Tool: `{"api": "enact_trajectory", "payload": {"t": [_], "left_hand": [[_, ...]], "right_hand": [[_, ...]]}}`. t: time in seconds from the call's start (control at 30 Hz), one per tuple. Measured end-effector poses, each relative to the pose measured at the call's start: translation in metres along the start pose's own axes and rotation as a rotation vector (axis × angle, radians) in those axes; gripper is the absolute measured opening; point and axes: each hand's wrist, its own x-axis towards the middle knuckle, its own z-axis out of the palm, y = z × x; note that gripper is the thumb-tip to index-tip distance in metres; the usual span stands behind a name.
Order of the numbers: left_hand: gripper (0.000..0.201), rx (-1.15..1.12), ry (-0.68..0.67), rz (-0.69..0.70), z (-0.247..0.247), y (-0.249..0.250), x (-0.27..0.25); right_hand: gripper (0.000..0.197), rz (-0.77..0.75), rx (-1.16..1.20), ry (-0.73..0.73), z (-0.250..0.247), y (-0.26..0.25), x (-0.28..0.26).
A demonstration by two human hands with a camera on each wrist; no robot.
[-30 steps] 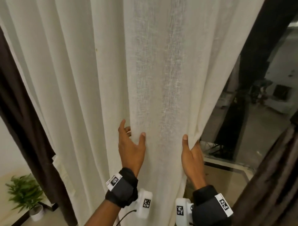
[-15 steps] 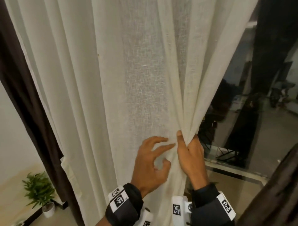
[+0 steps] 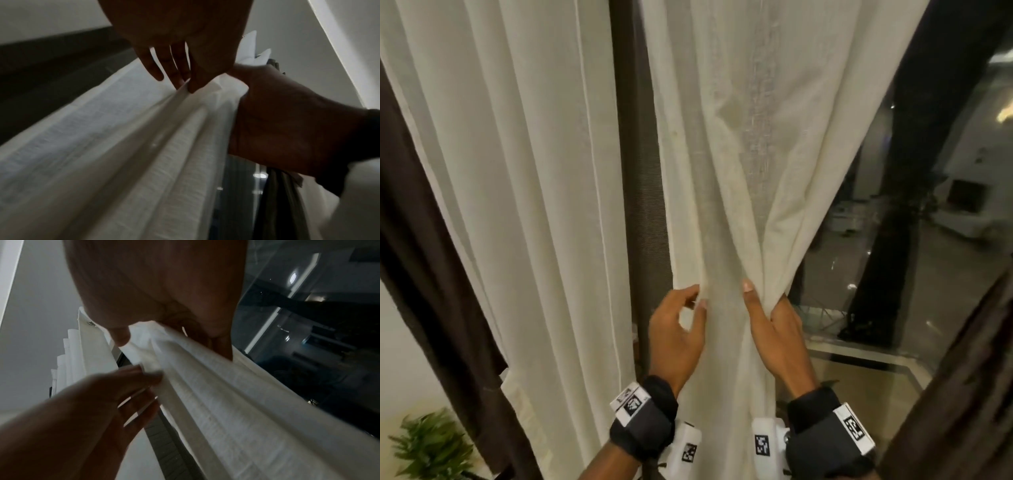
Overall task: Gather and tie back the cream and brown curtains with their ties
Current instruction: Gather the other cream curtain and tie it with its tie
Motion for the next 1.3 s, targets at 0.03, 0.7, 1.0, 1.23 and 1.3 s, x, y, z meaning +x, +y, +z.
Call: {"api": "enact_trajectory", "payload": {"t": [0.03, 0.7, 1.0, 1.23, 1.3], "left_hand": [[0.024, -0.043, -0.084, 0.046, 0.004, 0.011, -0.001], [0.062, -0.569, -0.441, -0.500, -0.017, -0.008, 0.028], [0.074, -0.688, -0.670, -0.297, 0.004, 0.113, 0.127], [0.130, -0.377, -0.852, -0.124, 0.019, 0.115, 0.133], [0.120, -0.283, -0.916, -0.086, 0.012, 0.108, 0.131]], "right_hand": [[0.051, -0.015, -0.013, -0.012, 0.007, -0.003, -0.002], [0.037, 0.032, -0.270, -0.003, 0.007, -0.006, -0.011], [0.020, 0.000, -0.421, -0.225, -0.007, -0.016, 0.001], [0.067, -0.400, -1.061, -0.163, 0.013, -0.034, 0.010], [0.063, -0.441, -1.171, -0.203, 0.018, -0.036, 0.013]]}}
